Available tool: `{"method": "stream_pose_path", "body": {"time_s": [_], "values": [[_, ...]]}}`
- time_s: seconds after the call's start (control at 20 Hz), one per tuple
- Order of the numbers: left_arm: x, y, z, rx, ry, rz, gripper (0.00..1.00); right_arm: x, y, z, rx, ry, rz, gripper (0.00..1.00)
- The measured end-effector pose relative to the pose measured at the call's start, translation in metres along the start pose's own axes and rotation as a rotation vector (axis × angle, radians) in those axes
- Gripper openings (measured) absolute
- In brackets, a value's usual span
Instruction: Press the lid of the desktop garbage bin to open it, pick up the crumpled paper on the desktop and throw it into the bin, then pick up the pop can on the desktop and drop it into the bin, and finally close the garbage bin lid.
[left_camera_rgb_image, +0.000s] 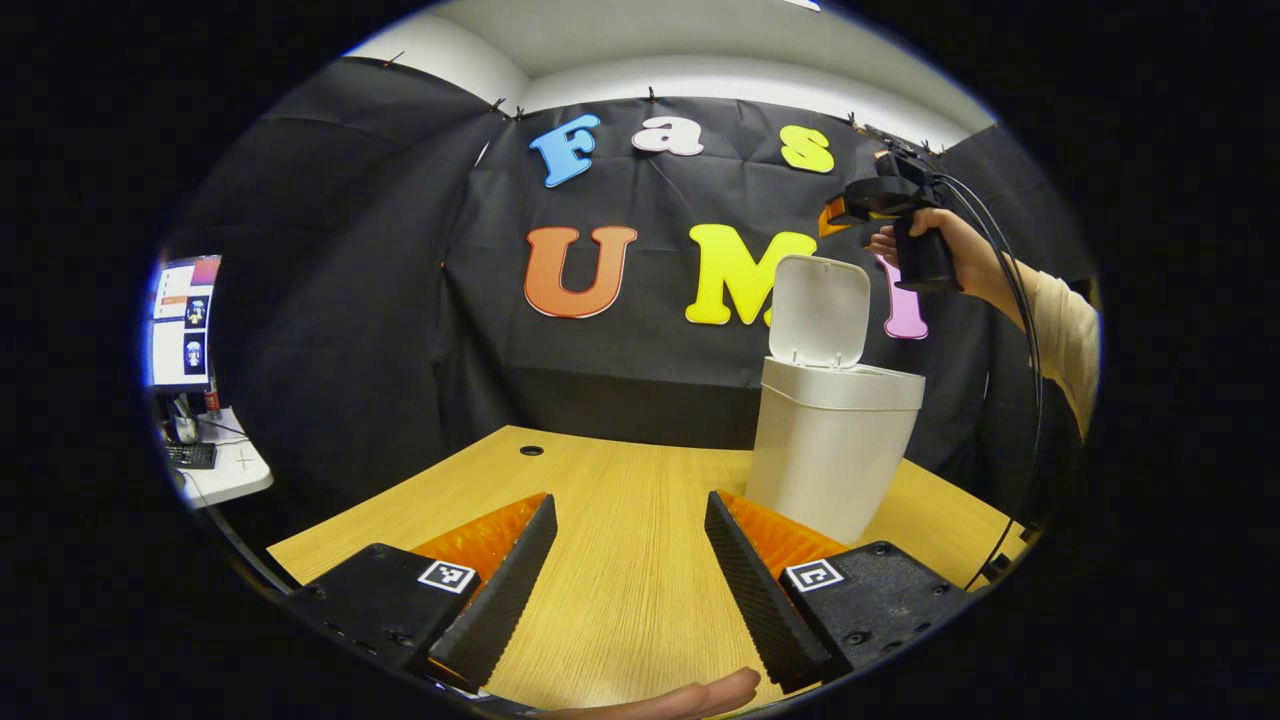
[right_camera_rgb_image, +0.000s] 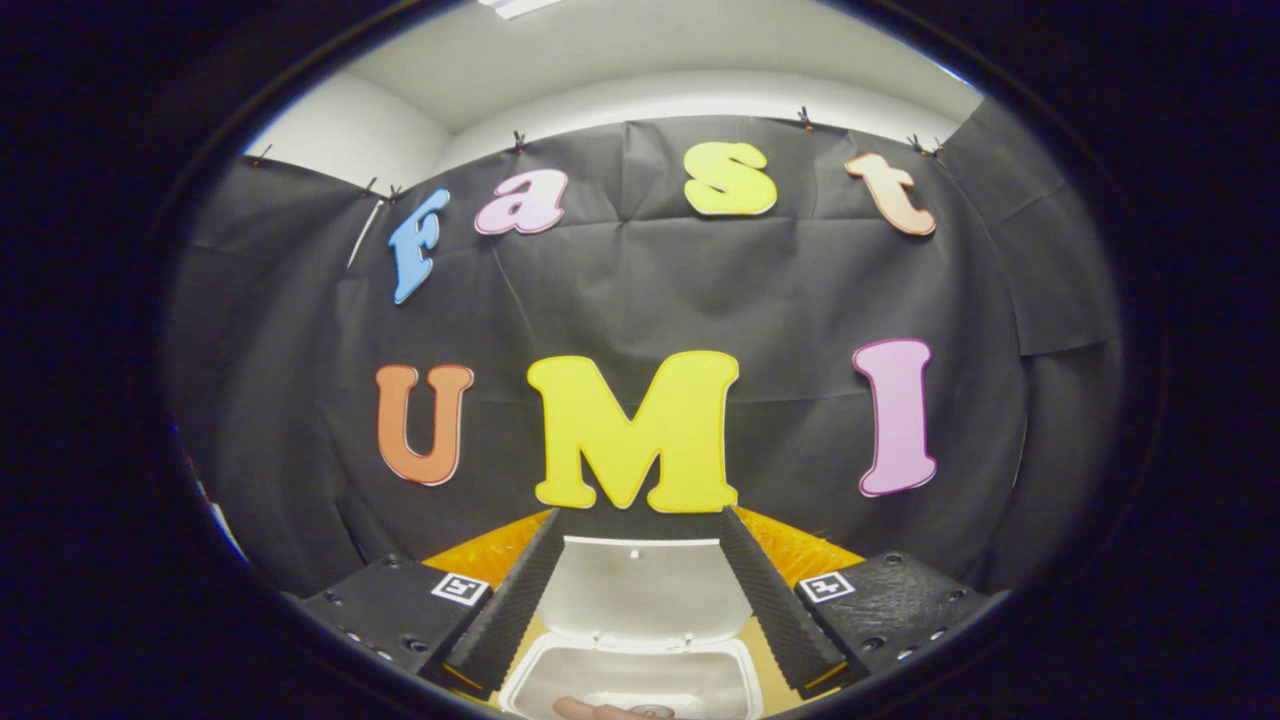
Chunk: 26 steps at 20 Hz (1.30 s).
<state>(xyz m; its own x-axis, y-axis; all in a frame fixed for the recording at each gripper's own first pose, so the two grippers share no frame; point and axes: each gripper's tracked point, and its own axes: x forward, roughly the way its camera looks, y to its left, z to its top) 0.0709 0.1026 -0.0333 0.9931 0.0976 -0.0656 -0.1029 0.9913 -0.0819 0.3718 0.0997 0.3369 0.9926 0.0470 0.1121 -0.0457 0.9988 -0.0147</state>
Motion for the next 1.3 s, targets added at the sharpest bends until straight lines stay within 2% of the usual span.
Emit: {"method": "stream_pose_path", "body": {"time_s": [0.25, 0.4, 0.5, 0.6, 0.7, 0.8, 1.0, 1.3], "values": [[-0.005, 0.004, 0.008, 0.005, -0.031, 0.008, 0.96, 0.045, -0.005, 0.010, -0.008, -0.007, -0.039, 0.95], [-0.005, 0.004, 0.008, 0.008, -0.029, 0.010, 0.96, 0.061, -0.008, -0.004, -0.032, 0.033, -0.071, 0.96], [-0.005, 0.004, 0.007, 0.021, -0.028, 0.021, 0.96, 0.065, -0.005, -0.018, -0.057, 0.070, -0.067, 0.96], [-0.005, -0.001, 0.007, 0.021, -0.027, 0.007, 0.96, 0.063, -0.005, -0.018, -0.048, 0.070, -0.060, 0.98], [-0.004, -0.003, 0.003, 0.028, -0.016, 0.009, 0.96, 0.061, -0.007, -0.024, -0.015, 0.085, -0.060, 0.95], [-0.002, -0.006, 0.002, 0.034, -0.012, 0.011, 0.96, 0.056, -0.007, -0.025, 0.018, 0.082, -0.052, 0.99], [0.000, -0.015, -0.005, 0.036, 0.014, 0.012, 0.96, 0.041, -0.007, -0.029, 0.009, 0.078, -0.045, 0.96], [-0.011, -0.028, 0.010, 0.044, -0.033, -0.026, 0.96, 0.011, -0.004, -0.038, 0.008, 0.094, -0.048, 0.95]]}}
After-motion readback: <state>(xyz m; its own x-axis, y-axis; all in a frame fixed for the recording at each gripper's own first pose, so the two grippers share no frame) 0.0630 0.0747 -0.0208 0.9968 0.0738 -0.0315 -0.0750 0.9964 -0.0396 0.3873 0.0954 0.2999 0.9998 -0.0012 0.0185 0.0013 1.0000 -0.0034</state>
